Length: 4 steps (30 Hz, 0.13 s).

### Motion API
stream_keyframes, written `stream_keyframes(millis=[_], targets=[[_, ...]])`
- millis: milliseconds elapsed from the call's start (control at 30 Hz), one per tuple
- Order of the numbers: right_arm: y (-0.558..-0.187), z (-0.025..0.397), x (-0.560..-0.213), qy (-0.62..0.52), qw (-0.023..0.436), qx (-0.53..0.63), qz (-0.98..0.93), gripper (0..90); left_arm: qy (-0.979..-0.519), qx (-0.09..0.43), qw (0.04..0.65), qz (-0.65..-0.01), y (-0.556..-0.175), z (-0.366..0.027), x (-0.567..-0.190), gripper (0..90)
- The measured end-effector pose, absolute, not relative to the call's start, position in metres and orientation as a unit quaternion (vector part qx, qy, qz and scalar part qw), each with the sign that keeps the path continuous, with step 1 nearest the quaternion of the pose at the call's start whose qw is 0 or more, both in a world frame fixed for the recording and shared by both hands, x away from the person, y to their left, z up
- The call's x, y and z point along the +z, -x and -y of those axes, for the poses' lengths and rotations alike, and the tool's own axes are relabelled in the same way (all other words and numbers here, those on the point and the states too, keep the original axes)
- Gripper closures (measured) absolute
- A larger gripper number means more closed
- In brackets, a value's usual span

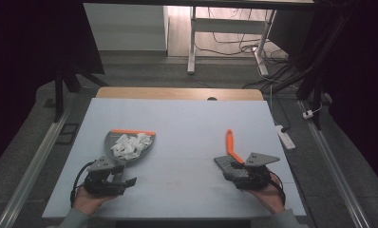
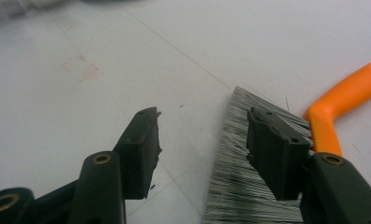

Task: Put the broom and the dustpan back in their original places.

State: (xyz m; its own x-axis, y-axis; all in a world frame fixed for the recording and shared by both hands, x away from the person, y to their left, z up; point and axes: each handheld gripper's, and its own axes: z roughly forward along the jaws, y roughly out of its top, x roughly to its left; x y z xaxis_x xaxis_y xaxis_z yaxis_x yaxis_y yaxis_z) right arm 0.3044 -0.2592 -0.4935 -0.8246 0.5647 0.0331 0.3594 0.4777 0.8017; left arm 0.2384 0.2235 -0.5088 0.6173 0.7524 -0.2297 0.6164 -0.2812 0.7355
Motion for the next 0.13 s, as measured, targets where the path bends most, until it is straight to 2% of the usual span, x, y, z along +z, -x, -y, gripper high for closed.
stream_keyframes(millis=[133], targets=[[-0.3047, 0.2588, -0.4931, -0.271, 0.119, 0.432, -0.852, 44.0, -0.796, 0.082, 0.418, -0.43, -0.2386, -0.224, -0.5085, 26.1]])
